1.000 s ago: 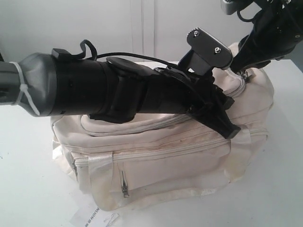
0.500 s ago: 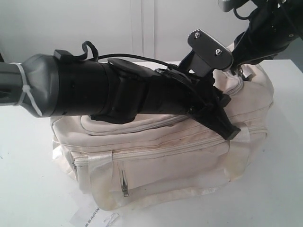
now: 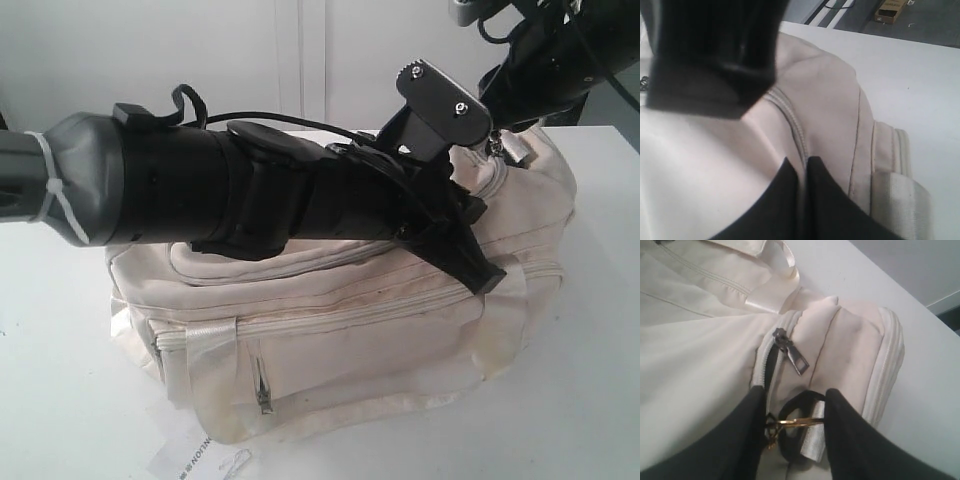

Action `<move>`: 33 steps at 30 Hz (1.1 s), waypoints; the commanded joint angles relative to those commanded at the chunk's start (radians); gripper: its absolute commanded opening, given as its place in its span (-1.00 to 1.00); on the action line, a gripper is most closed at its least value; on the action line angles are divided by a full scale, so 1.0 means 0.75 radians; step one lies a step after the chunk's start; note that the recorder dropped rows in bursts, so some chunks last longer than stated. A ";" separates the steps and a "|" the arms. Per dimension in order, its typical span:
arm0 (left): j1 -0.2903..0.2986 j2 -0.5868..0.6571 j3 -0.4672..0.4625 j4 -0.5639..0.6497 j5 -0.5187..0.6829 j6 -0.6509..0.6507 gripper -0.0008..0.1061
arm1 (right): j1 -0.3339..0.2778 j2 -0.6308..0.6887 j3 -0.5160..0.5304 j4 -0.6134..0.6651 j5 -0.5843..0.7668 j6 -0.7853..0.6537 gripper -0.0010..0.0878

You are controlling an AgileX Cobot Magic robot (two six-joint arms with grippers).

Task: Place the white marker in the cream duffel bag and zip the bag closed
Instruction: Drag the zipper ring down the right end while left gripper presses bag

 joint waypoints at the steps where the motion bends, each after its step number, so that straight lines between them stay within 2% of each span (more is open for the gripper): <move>1: -0.007 -0.007 0.000 0.000 -0.004 0.000 -0.99 | 0.000 0.005 0.000 -0.012 -0.017 0.000 -0.98; 4: -0.021 -0.039 0.000 0.012 -0.004 0.044 -0.99 | 0.000 0.016 0.000 -0.065 -0.053 0.000 -0.98; 18: -0.021 -0.072 0.000 0.001 0.097 0.029 -0.99 | 0.000 0.038 0.000 -0.065 -0.177 0.026 -0.98; 27: -0.021 -0.072 0.000 0.001 0.120 0.029 -0.99 | 0.000 0.076 -0.003 -0.065 -0.336 0.026 -0.98; 33: -0.021 -0.072 0.000 0.001 0.120 0.029 -0.99 | 0.000 0.105 -0.049 -0.062 -0.345 0.026 -0.98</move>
